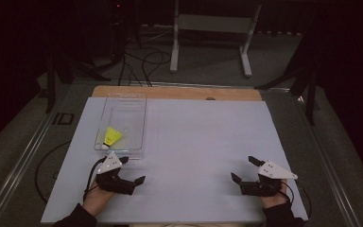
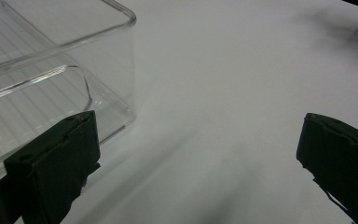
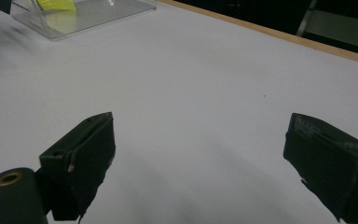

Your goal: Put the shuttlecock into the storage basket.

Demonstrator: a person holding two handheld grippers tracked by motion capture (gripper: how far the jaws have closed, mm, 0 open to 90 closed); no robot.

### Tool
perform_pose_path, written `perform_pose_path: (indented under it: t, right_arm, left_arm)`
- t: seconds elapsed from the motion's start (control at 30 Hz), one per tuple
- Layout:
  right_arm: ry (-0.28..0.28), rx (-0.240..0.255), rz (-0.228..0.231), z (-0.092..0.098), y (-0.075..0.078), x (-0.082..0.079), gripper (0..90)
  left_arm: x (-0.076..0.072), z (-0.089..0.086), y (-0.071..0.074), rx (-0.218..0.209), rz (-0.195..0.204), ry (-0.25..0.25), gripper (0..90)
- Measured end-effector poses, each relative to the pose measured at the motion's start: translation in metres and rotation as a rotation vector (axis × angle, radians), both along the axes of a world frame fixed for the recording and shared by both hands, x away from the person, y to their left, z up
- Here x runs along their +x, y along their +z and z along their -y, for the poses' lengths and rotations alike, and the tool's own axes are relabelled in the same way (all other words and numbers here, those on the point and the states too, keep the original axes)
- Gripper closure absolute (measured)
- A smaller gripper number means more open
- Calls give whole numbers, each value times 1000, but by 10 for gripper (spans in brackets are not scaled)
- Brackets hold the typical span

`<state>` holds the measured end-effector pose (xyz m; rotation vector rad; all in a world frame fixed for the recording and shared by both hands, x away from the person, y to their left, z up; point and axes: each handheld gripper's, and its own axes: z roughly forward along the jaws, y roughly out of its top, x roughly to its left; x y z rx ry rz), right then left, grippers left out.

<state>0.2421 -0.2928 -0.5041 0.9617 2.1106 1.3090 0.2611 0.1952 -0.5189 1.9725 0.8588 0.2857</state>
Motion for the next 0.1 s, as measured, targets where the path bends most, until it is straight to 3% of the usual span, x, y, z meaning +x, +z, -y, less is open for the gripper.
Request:
perform_pose_path:
  t: [0.1]
  right_arm:
    - [-6,-3,-9,0,-1,1,91]
  left_arm:
    - [0,2,0,8,10,-1,0]
